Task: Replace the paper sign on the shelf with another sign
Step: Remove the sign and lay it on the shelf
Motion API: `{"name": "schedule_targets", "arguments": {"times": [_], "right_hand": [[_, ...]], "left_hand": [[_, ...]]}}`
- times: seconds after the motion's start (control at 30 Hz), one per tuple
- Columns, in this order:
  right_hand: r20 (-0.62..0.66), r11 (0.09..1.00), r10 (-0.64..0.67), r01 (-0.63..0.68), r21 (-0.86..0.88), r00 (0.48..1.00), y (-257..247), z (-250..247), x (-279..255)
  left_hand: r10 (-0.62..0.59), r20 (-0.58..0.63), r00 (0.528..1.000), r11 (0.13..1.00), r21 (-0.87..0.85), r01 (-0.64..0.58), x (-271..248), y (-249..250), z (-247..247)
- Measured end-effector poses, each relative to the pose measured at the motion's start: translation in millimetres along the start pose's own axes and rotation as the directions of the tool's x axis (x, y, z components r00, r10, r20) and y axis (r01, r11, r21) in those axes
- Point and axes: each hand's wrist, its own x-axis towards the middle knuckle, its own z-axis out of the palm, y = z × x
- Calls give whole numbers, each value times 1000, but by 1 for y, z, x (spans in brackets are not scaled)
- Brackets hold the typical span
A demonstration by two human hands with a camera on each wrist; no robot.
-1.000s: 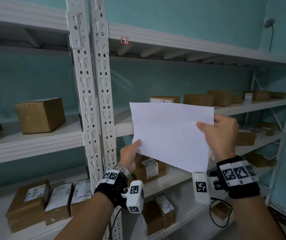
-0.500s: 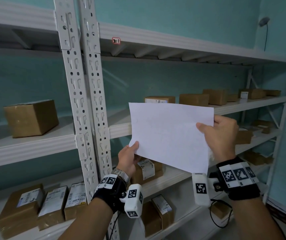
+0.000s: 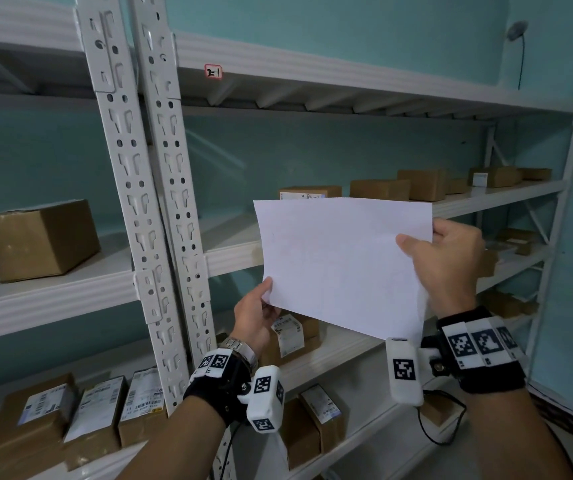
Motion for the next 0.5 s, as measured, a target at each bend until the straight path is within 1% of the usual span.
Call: {"name": "schedule_targets", "arguments": {"times": [0.13, 0.27, 0.5], "right_hand": [[-2, 998, -49, 49, -27, 999, 3, -4, 1], [-9, 994, -99, 98, -50, 995, 10, -8, 0], [-13, 995, -90, 89, -43, 996, 17, -14, -1]], "left_hand": [[18, 30, 999, 1000, -18, -18, 1, -4, 2], [32, 96, 995, 999, 5, -32, -3, -6, 8], [51, 106, 993, 999, -2, -51, -4, -10, 13]]}}
